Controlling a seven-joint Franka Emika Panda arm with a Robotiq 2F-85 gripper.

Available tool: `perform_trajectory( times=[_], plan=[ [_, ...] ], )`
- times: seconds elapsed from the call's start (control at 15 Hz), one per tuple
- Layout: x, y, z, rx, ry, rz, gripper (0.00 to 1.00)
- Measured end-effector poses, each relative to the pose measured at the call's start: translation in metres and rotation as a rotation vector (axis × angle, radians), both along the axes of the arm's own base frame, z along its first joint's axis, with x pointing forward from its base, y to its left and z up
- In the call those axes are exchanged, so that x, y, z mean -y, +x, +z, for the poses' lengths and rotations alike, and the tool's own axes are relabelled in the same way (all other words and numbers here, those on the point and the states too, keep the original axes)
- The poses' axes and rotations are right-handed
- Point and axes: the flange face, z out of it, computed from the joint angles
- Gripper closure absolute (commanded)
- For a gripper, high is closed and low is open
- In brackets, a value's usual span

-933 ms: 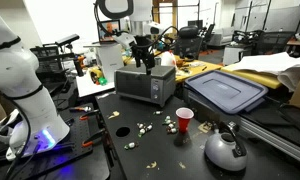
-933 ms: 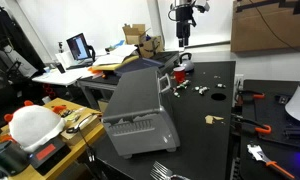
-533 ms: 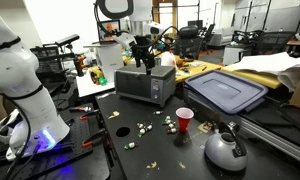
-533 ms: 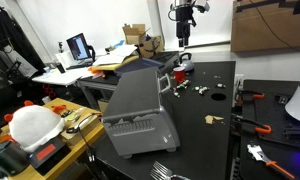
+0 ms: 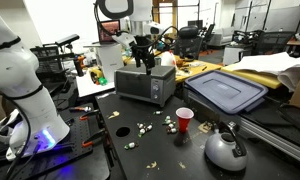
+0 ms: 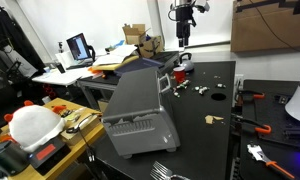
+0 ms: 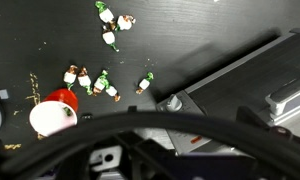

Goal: Put two sweets into the red cup

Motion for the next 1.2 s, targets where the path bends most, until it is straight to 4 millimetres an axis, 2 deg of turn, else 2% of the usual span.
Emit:
perform_trajectory(
  times=[0.2,0.4,0.67,1.2],
  plan=[
    [0.002,-0.001,-0.002,-0.006,-0.003,-0.008,0.00],
    [0.015,-0.005,-0.013,-0.025,-0.009,-0.042,0.00],
    [0.028,-0.012,-0.037,-0.054,-0.023,-0.105,0.00],
    [0.020,-0.037,-0.094,-0.142,-0.127,-0.154,0.00]
  ],
)
